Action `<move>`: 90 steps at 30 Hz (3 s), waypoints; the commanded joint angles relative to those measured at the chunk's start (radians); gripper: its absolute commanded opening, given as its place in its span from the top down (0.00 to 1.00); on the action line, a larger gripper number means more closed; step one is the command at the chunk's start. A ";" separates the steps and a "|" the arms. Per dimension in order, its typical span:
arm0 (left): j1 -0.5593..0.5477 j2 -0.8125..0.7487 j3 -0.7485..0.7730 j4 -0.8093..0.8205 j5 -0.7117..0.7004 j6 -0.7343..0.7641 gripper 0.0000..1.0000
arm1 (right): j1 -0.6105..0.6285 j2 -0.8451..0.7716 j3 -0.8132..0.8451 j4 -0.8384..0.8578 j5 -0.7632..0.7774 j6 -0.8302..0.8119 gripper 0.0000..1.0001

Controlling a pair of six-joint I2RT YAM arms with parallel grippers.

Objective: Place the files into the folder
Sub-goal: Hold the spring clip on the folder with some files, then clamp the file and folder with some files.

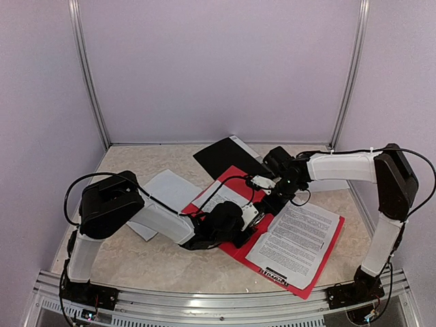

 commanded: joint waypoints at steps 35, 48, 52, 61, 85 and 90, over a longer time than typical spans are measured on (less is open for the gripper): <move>0.020 -0.012 -0.136 -0.038 0.110 -0.088 0.79 | -0.036 0.261 0.123 0.012 -0.015 -0.021 1.00; 0.042 -0.020 -0.149 -0.038 0.122 -0.111 0.80 | -0.049 0.319 0.104 0.014 0.001 -0.028 1.00; 0.048 -0.022 -0.145 -0.050 0.113 -0.121 0.80 | -0.050 0.318 0.092 0.009 0.009 -0.027 1.00; 0.064 -0.022 -0.127 -0.104 0.025 -0.154 0.80 | -0.050 0.253 0.041 -0.006 0.034 -0.017 1.00; 0.085 -0.038 -0.140 -0.111 0.010 -0.173 0.81 | -0.046 0.139 -0.027 -0.002 -0.007 0.027 1.00; 0.086 -0.042 -0.137 -0.116 0.014 -0.172 0.81 | -0.044 0.123 -0.006 -0.012 -0.004 0.033 0.95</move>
